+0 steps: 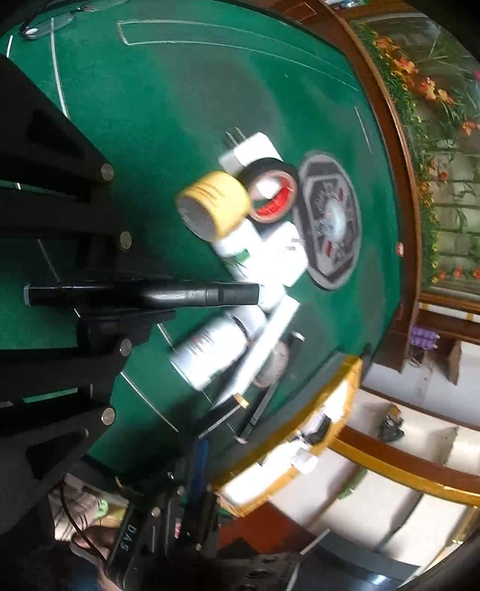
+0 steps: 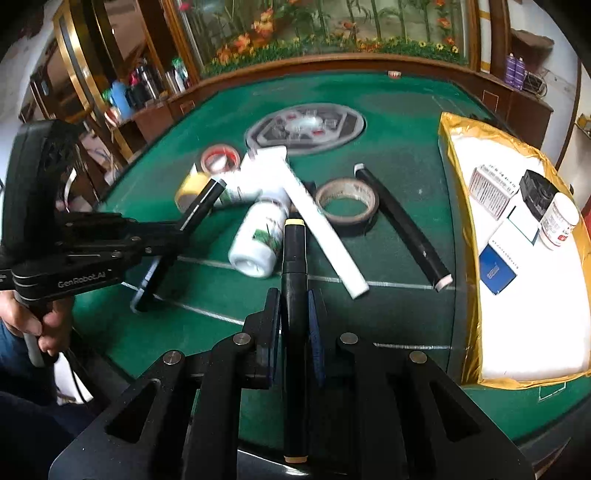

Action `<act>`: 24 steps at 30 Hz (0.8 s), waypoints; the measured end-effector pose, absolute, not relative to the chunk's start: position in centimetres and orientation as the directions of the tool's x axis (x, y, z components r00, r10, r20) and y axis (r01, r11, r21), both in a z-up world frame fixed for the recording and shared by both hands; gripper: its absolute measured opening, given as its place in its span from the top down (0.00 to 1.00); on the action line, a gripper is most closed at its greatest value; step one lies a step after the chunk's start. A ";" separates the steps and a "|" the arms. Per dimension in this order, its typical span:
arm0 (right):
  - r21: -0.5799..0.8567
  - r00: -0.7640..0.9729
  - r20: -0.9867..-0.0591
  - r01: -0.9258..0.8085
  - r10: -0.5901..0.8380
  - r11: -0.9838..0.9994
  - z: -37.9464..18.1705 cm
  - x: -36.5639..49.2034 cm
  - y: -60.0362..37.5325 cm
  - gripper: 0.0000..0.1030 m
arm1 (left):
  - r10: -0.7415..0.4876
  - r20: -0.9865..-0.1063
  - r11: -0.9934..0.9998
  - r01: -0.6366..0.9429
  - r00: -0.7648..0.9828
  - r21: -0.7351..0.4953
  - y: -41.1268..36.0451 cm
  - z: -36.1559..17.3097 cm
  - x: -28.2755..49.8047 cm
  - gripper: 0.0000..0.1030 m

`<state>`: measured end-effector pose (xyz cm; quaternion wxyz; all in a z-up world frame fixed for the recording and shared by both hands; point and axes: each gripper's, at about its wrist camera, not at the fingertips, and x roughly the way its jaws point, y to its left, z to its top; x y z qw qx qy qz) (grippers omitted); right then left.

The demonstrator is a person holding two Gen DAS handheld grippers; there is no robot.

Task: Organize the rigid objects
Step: 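Grasp a black marker with the right tool while the left grasps another marker, then carry both black markers onto the white board and open both tools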

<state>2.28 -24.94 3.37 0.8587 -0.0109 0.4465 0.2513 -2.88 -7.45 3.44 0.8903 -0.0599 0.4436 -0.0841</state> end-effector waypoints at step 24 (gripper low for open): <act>0.360 0.645 -0.632 -0.247 0.430 0.900 7.1 2.1 -35.1 0.86 | -0.411 -0.707 0.908 0.322 0.575 -0.267 -18.9 8.6 3.0 0.86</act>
